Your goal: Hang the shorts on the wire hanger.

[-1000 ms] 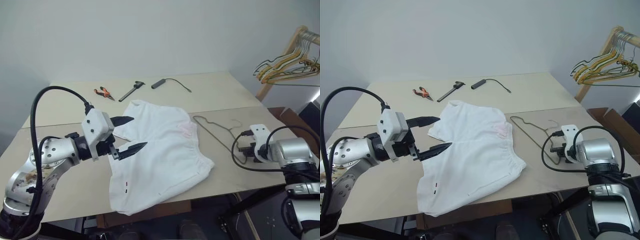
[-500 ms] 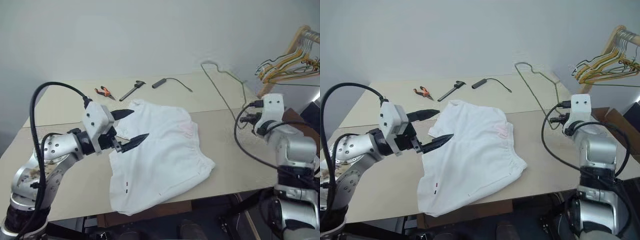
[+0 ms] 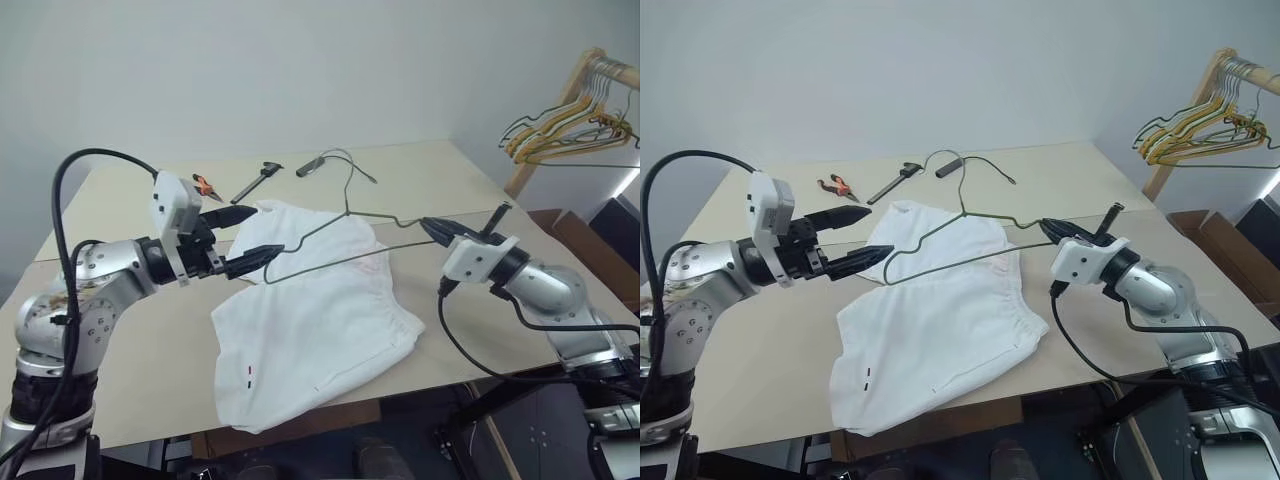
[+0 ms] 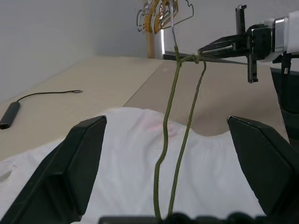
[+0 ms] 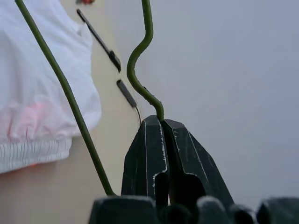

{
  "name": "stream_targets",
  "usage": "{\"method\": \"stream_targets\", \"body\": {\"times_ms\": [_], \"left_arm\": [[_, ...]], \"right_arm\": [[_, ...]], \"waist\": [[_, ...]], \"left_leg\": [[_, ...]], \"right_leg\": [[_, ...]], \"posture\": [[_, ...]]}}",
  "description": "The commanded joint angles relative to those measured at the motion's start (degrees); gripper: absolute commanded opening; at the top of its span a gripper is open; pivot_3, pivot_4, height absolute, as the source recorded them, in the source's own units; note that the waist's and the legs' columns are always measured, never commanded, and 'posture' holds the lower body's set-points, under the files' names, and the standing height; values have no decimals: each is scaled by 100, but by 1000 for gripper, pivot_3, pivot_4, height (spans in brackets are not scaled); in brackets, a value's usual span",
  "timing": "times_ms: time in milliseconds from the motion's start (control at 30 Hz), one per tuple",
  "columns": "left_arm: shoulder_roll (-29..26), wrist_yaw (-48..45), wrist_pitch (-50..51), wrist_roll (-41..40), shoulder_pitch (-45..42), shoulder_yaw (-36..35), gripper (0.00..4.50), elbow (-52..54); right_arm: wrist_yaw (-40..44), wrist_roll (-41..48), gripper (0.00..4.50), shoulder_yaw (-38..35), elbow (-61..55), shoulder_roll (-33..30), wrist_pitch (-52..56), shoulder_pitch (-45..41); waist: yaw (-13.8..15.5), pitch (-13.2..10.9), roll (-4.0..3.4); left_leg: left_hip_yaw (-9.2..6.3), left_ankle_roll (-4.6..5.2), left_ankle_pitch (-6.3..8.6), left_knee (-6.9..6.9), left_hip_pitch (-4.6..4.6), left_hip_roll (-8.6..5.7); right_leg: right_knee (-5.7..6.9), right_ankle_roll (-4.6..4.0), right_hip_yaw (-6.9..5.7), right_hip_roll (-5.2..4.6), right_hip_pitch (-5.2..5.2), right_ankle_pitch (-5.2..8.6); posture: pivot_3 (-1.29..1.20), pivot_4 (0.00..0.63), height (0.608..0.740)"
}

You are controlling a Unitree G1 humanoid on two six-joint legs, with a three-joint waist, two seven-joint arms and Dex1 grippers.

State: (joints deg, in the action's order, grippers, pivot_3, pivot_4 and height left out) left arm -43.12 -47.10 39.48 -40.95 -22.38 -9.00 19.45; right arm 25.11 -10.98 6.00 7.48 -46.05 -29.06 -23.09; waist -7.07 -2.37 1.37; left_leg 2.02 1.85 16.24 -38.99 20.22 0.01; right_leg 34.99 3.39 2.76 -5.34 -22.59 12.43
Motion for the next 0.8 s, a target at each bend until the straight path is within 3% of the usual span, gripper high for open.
{"method": "stream_targets", "body": {"times_ms": [33, 633, 800], "left_arm": [[-37, -181, -133, 164, -149, 189, 4500, -59], [-66, -1116, -585, 834, -133, 811, 4500, -681], [-47, -1283, -622, 844, -132, 807, 3262, -713]], "right_arm": [[56, 157, 50, -232, -55, 20, -226, -177], [512, 524, 50, -593, -788, 54, 239, -287], [562, 507, 0, -630, -830, 63, 261, -314]], "waist": [[3, 0, 0], [-1, 0, 0], [0, 0, 0]], "left_leg": [[0, 0, 0, 0, 0, 0], [0, 0, 0, 0, 0, 4], [0, 0, 0, 0, 1, 4]], "right_leg": [[1, -1, 0, 0, 0, 0], [2, -3, 0, 0, -2, -2], [3, -3, -1, -1, -3, -2]], "posture": [[-97, 0, 740], [-119, 0, 740], [-121, 0, 740]]}}
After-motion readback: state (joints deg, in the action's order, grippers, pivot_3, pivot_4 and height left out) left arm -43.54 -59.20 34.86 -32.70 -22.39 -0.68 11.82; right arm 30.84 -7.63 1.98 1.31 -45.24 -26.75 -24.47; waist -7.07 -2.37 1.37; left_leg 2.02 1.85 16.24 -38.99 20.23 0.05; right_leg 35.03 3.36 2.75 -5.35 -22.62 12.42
